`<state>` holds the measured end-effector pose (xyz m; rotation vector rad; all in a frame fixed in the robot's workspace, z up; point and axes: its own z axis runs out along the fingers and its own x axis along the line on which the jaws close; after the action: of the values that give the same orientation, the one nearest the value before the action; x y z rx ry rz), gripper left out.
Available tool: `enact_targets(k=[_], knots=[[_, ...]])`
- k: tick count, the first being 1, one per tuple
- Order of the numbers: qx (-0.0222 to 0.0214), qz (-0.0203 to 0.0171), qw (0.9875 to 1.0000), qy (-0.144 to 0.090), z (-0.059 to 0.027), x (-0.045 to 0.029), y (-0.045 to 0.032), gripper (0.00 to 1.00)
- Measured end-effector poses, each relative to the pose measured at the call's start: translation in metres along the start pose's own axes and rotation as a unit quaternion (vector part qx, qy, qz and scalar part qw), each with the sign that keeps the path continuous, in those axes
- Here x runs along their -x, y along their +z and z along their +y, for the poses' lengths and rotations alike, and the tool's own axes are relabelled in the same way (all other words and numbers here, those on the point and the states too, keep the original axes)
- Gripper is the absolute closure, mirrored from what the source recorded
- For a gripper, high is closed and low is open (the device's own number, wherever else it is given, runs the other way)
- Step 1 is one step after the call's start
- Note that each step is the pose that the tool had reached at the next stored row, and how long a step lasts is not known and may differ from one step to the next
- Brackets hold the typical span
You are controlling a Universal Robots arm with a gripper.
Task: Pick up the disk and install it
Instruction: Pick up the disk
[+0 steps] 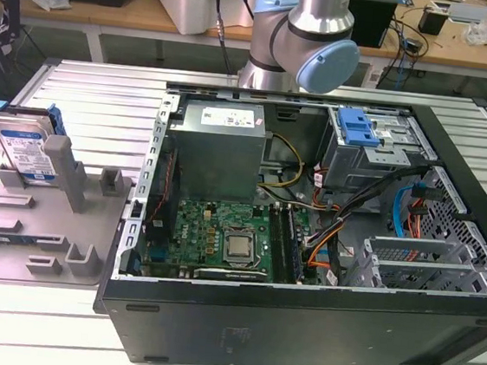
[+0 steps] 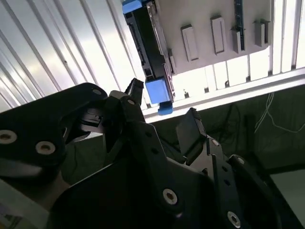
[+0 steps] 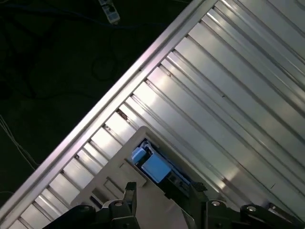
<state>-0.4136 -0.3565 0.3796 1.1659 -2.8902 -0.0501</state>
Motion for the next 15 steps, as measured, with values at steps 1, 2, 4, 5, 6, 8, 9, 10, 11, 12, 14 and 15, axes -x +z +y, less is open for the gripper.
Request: enact_targets(k=[1, 2, 4, 5, 6, 8, 9, 10, 11, 12, 14, 15], knots=[[-0.0001, 0.0004, 0.9999, -0.011, 0.0, 0.0, 0.0003, 0.44], [-0.0002, 0.0007, 0.9998, -0.02, 0.0, 0.0, 0.0005, 0.44], [-0.0005, 0.0018, 0.9989, -0.046, -0.0001, 0.0, 0.0012, 0.44], [-0.0007, 0.0025, 0.9979, -0.064, -0.0001, 0.0, 0.0016, 0.44], [-0.0009, 0.0031, 0.9968, -0.08, -0.0001, 0.0, 0.002, 0.44], [-0.0011, 0.0038, 0.9951, -0.099, -0.0001, 0.0, 0.0025, 0.44], [-0.0012, 0.0043, 0.9938, -0.111, -0.0001, 0.0, 0.0028, 0.44], [-0.0013, 0.0047, 0.9927, -0.121, -0.0001, 0.0, 0.0031, 0.44], [-0.0014, 0.0051, 0.9914, -0.131, -0.0001, 0.0, 0.0033, 0.44], [-0.0016, 0.0054, 0.9902, -0.139, -0.0002, 0.0, 0.0036, 0.44], [-0.0018, 0.0062, 0.9871, -0.16, -0.0002, 0.0, 0.0041, 0.44], [-0.002, 0.0069, 0.9839, -0.179, -0.0002, 0.0, 0.0046, 0.44]])
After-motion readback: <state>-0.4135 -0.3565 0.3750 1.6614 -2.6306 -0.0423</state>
